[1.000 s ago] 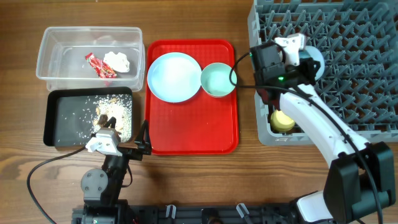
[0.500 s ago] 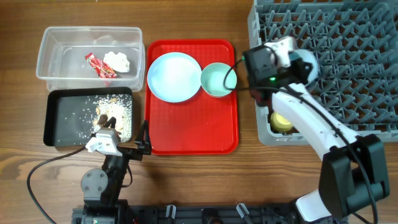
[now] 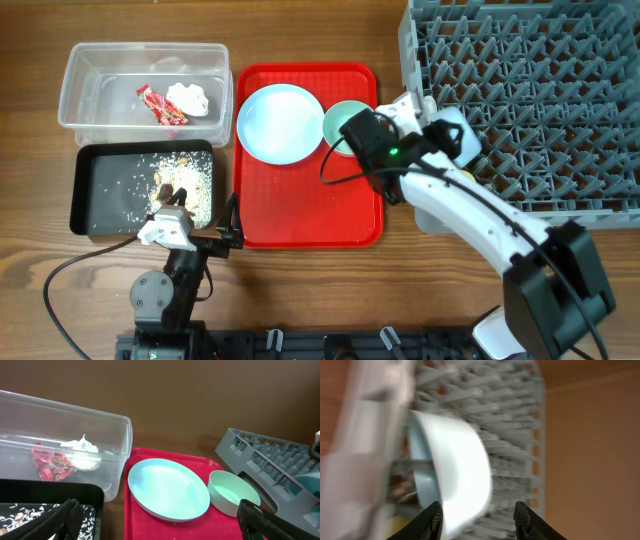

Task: Sort waste into correct bins and load items into the dishwasher rack
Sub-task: 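Release the blue bowl and reach right gripper to the green bowl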

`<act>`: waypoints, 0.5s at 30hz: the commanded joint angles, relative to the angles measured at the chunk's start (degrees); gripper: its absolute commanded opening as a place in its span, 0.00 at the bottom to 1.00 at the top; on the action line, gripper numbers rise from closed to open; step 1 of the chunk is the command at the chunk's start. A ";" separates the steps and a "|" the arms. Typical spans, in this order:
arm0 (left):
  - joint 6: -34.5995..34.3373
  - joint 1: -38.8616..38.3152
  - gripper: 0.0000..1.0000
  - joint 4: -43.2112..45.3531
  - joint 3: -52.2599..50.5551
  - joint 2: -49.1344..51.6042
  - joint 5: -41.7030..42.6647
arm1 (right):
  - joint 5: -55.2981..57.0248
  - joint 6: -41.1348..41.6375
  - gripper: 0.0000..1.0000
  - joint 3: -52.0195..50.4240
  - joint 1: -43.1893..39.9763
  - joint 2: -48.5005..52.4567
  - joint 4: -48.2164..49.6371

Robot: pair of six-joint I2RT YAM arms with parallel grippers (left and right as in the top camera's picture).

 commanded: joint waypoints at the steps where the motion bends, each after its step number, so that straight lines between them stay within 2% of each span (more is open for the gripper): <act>1: 1.16 0.44 1.00 0.15 -0.52 -0.61 0.50 | -15.28 4.61 0.44 2.51 2.67 -5.18 -1.29; 8: 1.16 0.44 1.00 0.15 -0.50 -0.61 0.48 | -56.54 4.20 0.47 4.57 5.14 -11.06 1.70; 11: 1.16 0.44 1.00 0.15 -0.50 -0.61 0.50 | -69.79 4.35 0.49 4.55 5.14 -11.43 5.35; 13: 1.16 0.44 1.00 0.15 -0.50 -0.61 0.48 | -71.45 8.11 0.42 4.55 5.14 -11.02 7.93; 15: 1.16 0.44 1.00 0.15 -0.50 -0.61 0.50 | -67.21 15.61 0.26 4.48 5.14 -10.43 8.76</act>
